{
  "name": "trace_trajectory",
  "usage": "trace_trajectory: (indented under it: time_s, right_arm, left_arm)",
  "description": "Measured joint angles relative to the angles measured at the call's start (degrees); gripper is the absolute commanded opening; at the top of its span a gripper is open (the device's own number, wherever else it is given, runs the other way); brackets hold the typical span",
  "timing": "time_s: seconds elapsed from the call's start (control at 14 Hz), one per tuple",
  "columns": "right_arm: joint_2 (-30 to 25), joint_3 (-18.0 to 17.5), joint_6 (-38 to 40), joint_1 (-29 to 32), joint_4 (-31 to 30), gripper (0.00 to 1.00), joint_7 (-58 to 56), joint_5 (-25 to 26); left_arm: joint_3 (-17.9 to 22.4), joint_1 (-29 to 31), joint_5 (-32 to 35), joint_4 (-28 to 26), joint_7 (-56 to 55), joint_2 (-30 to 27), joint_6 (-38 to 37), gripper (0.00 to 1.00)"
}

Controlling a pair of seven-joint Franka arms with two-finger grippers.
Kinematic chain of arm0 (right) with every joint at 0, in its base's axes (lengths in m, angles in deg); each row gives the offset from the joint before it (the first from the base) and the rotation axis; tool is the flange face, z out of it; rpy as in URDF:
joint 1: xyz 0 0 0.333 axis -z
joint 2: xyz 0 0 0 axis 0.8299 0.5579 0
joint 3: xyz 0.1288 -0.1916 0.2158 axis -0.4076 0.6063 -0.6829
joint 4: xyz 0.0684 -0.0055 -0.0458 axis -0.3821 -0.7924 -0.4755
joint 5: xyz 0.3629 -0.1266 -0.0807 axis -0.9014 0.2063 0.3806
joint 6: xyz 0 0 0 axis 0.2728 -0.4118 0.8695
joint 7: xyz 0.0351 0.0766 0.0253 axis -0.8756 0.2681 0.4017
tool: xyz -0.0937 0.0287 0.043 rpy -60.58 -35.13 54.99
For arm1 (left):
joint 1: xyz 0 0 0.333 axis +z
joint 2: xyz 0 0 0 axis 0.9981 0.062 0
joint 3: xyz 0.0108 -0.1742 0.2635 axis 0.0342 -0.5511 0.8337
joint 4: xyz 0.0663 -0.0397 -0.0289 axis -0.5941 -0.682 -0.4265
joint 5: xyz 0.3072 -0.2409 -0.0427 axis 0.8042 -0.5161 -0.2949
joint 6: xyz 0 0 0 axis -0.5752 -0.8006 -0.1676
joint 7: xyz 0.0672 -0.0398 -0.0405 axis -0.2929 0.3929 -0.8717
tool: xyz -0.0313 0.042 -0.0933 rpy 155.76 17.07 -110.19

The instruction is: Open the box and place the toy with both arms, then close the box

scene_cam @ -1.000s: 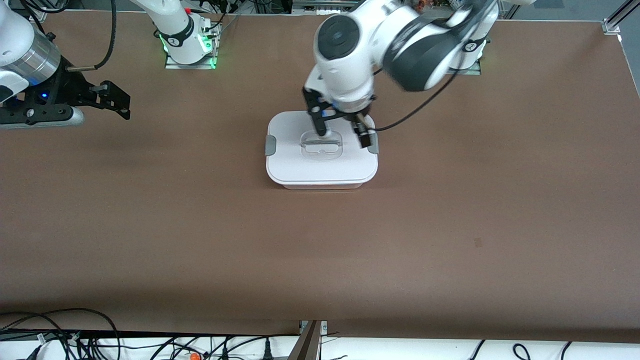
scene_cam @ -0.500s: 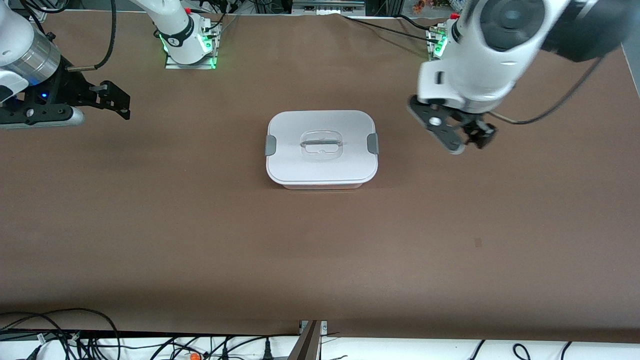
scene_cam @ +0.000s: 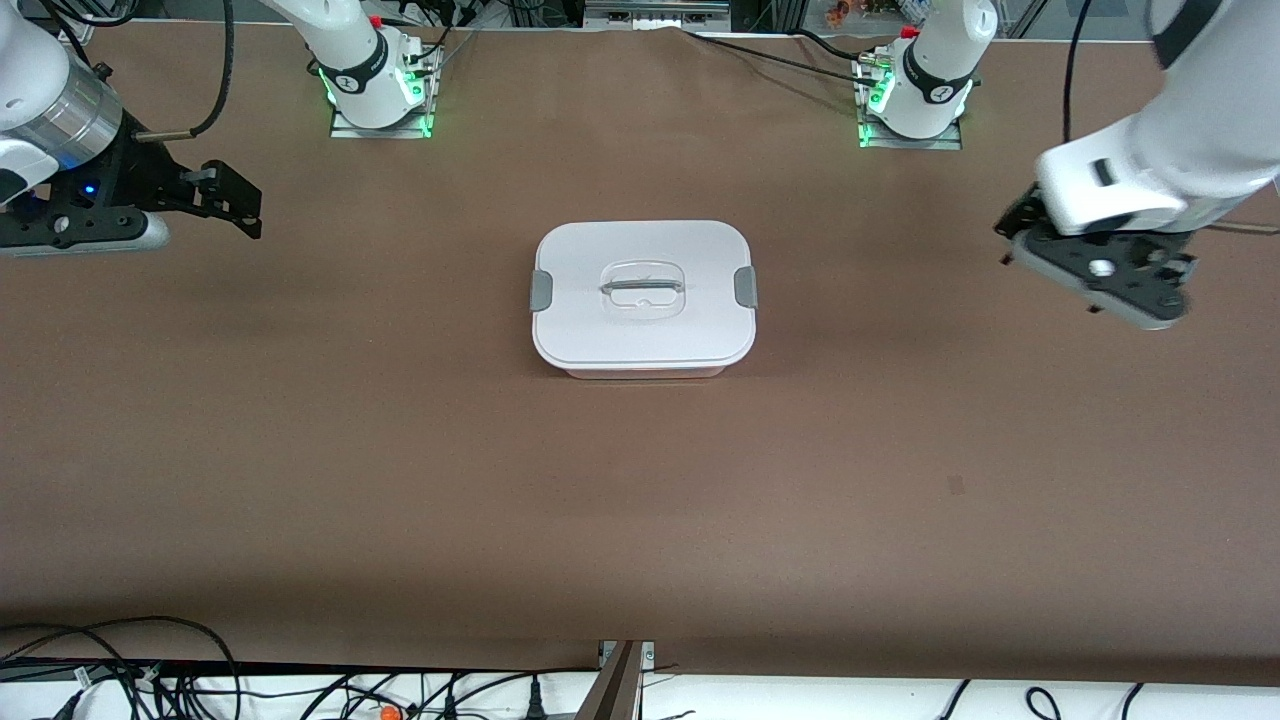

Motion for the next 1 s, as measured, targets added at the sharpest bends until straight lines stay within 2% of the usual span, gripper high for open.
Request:
trace_trajectory:
  time_s: [0.14, 0.29, 0.71, 1.0]
  right_arm:
    - [0.0, 0.0, 0.0, 0.0, 0.0, 1.00, 0.0, 0.0]
    - [0.0, 0.0, 0.0, 0.0, 0.0, 1.00, 0.0, 0.0]
    - [0.0, 0.0, 0.0, 0.0, 0.0, 1.00, 0.0, 0.0]
    - [0.0, 0.0, 0.0, -0.1, 0.0, 1.00, 0.0, 0.0]
  left_arm:
    - [6.1, -0.4, -4.5, -7.4, -5.4, -5.3, 3.1, 1.00]
    - [9.3, -1.0, -5.4, -10.6, -8.9, -7.7, 4.2, 1.00]
    - [9.4, -1.4, -5.4, -11.3, -12.1, -7.7, 3.2, 1.00]
    - [9.7, -1.4, -5.4, -9.3, -12.3, -6.4, 0.7, 1.00]
